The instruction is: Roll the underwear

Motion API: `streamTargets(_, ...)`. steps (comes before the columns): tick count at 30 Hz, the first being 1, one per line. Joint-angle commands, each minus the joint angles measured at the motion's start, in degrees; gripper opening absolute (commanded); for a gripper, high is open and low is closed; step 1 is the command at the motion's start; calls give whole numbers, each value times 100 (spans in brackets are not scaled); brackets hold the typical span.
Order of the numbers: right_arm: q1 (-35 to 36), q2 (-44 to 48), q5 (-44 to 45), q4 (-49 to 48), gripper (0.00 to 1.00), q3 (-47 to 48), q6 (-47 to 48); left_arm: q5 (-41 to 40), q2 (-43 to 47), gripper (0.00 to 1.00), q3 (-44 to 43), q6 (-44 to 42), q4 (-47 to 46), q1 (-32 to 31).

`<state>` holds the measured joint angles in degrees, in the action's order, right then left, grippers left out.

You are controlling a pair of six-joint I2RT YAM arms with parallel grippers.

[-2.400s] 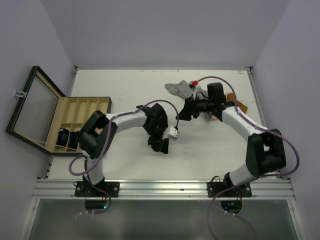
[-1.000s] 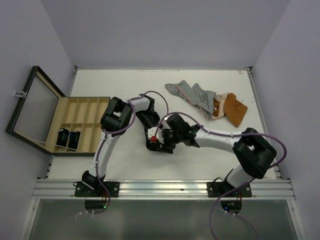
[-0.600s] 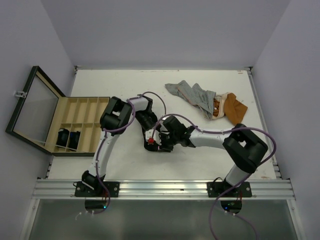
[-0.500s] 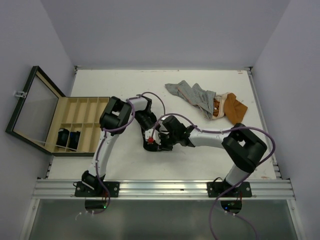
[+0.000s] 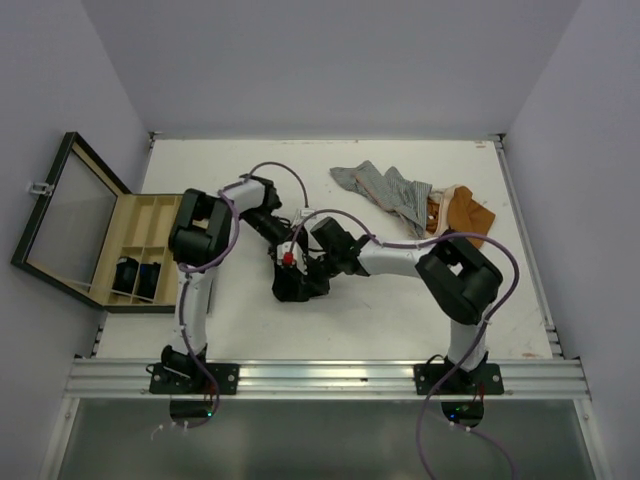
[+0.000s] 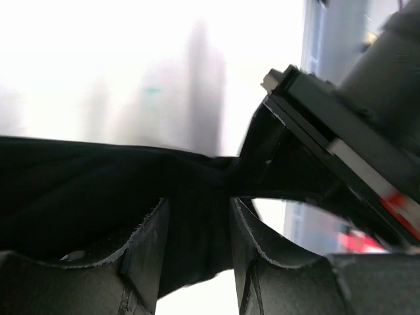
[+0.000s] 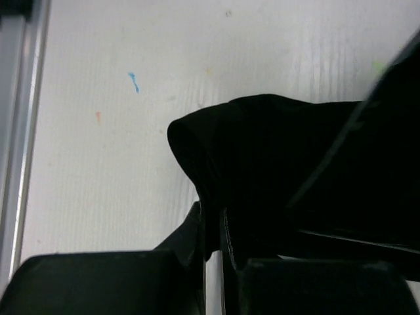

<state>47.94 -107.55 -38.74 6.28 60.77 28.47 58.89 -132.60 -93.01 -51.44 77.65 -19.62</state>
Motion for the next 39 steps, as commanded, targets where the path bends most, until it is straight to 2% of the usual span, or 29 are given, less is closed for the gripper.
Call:
streamTargets(1,-92,-609,-651,663,0,232,-639,350,786,46,-129,-270,-804,633)
streamTargets(5,-381,-969,-1248,786,0,645,-1044,588,1437,47,-33,-252,-961,1379)
streamTargets(8,-513,-1373,-1478,1119,0,1146,-1361,308,2139,47,431,-428,-1189,1601)
streamTargets(11,-636,-1916,-1706,1664,0,1803,-1695,-158,3272,47,1608,-262,-2198,1601)
streamTargets(12,-663,-2032,-1820,1813,0,1937,-1930,-385,3867,48,1985,-200,-2819,1601)
streamTargets(13,-707,-2286,-1891,1858,0,2130,-2063,-518,4142,48,2598,-182,-3104,1601)
streamTargets(15,-830,-2489,-2040,1833,0,2254,-2431,-877,4905,48,3208,-365,-3675,1558)
streamTargets(19,-945,-2929,-2093,2008,0,2684,-2802,-1801,6173,48,4857,-1033,-4467,1058)
streamTargets(22,-1015,-3175,-2077,2070,0,2852,-3189,-2408,7053,47,5729,-1323,-5170,181)
streamTargets(24,-1024,-3333,-2059,2192,0,2957,-3260,-2741,7456,47,6048,-1386,-5698,-129)
streamTargets(28,-1033,-3510,-1979,2263,0,3125,-3567,-2945,7564,47,6339,-1930,-5910,-744)
streamTargets(32,-1041,-3536,-1865,2246,0,3107,-3699,-3156,7345,47,6374,-1975,-6102,-1263)
streamTargets(39,-1050,-3650,-1900,2325,0,3107,-3875,-3744,6950,45,6620,-2370,-6604,-1650)
